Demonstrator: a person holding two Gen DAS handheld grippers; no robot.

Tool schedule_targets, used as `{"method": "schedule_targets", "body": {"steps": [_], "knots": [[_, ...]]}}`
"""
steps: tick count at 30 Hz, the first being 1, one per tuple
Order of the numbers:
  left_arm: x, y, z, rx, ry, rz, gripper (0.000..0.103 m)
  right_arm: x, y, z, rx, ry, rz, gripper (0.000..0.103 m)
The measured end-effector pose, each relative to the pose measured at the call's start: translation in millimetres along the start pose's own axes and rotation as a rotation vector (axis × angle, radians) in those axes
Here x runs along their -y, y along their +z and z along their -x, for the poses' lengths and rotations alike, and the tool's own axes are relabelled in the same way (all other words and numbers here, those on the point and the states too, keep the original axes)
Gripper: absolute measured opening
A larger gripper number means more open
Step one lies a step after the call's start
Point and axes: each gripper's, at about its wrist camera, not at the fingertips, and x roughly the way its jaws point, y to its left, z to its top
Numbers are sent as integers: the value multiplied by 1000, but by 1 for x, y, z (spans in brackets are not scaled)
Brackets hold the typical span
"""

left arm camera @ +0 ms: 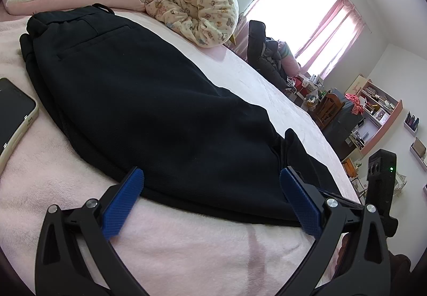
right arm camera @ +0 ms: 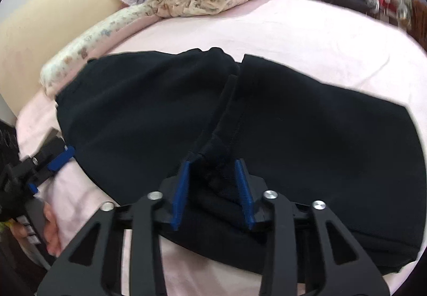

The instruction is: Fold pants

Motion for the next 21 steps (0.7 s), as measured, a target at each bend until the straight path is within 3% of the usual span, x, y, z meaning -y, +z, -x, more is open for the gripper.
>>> {"method": "schedule_targets", "body": {"steps": [1, 5, 11, 16, 21], "knots": [[0, 0, 0, 0, 0, 0, 101, 7, 1, 1, 9, 29, -54, 17], [0, -1, 1, 0, -1, 0, 101, 27, 4, 8, 30, 116, -186, 14], [-1, 0, 1, -1, 2, -1, 101, 0, 15, 37, 119, 149, -102, 14], [-1, 0, 1, 0, 2, 0, 101, -18, -4, 0, -38, 28, 26, 15], [0, 0, 1, -1, 3, -1, 101, -37, -16, -3, -9, -66, 141, 18]]}}
